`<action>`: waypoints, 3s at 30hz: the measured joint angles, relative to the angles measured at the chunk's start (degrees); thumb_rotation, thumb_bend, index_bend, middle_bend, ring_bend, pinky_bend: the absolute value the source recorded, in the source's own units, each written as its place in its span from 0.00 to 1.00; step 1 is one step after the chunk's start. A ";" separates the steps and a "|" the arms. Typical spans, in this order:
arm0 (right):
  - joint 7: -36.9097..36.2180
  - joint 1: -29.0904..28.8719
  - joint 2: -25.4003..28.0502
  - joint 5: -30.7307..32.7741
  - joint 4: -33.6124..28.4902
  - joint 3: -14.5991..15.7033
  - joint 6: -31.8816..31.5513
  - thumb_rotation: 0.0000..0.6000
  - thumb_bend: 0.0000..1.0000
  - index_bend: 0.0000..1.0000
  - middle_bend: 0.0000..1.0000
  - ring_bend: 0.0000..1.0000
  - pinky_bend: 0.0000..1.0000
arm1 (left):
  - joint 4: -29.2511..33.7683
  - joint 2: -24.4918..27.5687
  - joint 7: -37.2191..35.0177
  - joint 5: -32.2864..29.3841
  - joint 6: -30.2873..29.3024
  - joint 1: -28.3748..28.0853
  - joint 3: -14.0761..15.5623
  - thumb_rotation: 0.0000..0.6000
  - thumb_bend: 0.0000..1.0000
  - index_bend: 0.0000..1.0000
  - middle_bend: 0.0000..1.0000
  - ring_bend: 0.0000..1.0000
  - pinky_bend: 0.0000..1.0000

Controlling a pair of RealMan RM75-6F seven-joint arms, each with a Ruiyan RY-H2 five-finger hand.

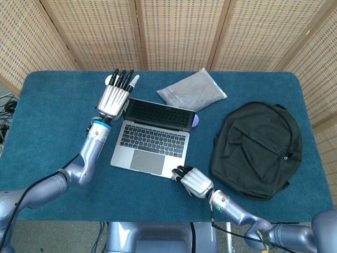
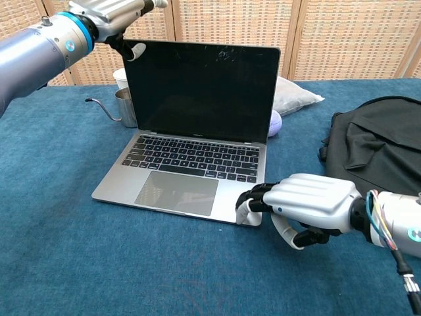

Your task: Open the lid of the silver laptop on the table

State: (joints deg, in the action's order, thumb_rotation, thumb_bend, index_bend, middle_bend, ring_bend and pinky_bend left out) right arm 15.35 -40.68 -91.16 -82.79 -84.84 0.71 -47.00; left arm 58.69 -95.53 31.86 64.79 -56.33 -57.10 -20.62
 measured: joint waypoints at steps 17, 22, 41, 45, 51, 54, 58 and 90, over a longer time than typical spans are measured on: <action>0.88 -0.28 0.17 0.66 -0.79 -0.25 -0.17 1.00 1.00 0.21 0.16 0.10 0.23 | -3.82 -0.80 -0.57 -3.03 0.81 -1.15 -0.08 1.00 0.51 0.00 0.00 0.00 0.00; 0.88 -0.31 0.18 1.01 -0.77 -0.28 -0.13 1.00 1.00 0.21 0.16 0.10 0.23 | -5.29 -1.51 -0.47 -4.18 1.22 -1.70 -0.30 1.00 0.51 0.00 0.00 0.00 0.00; -0.49 -0.16 -0.15 0.32 -0.66 -0.21 -1.14 1.00 1.00 0.21 0.16 0.10 0.23 | -2.93 -0.11 -0.23 -5.30 -0.29 -1.80 -0.56 1.00 0.51 0.00 0.00 0.00 0.00; -1.10 -0.01 0.54 -0.11 -1.84 -0.89 -2.56 1.00 1.00 0.21 0.16 0.10 0.23 | 0.24 2.19 -1.42 -4.32 -1.26 -0.80 -0.22 1.00 0.51 0.00 0.00 0.00 0.00; -2.46 0.40 3.22 -0.79 -4.52 -2.17 -5.09 1.00 1.00 0.21 0.16 0.10 0.23 | 5.78 7.06 -4.01 -1.56 -3.91 1.21 0.27 1.00 0.51 0.00 0.00 0.00 0.00; -3.23 0.77 5.38 -1.41 -6.03 -2.83 -6.88 1.00 1.00 0.21 0.16 0.10 0.23 | 8.56 9.43 -5.19 -0.60 -5.23 2.37 0.36 1.00 0.50 0.00 0.00 0.00 0.00; -4.74 2.14 9.21 -2.73 -7.26 -3.57 -11.09 1.00 1.00 0.21 0.16 0.10 0.23 | 13.88 13.65 -8.00 0.51 -7.36 5.13 0.56 1.00 0.40 0.00 0.00 0.00 0.00; -32.55 32.06 19.69 -1.34 5.31 -2.70 -46.62 1.00 0.00 0.03 0.00 0.00 0.00 | 37.25 31.43 -33.51 11.64 -29.64 44.62 20.39 1.00 0.00 0.00 0.00 0.00 0.00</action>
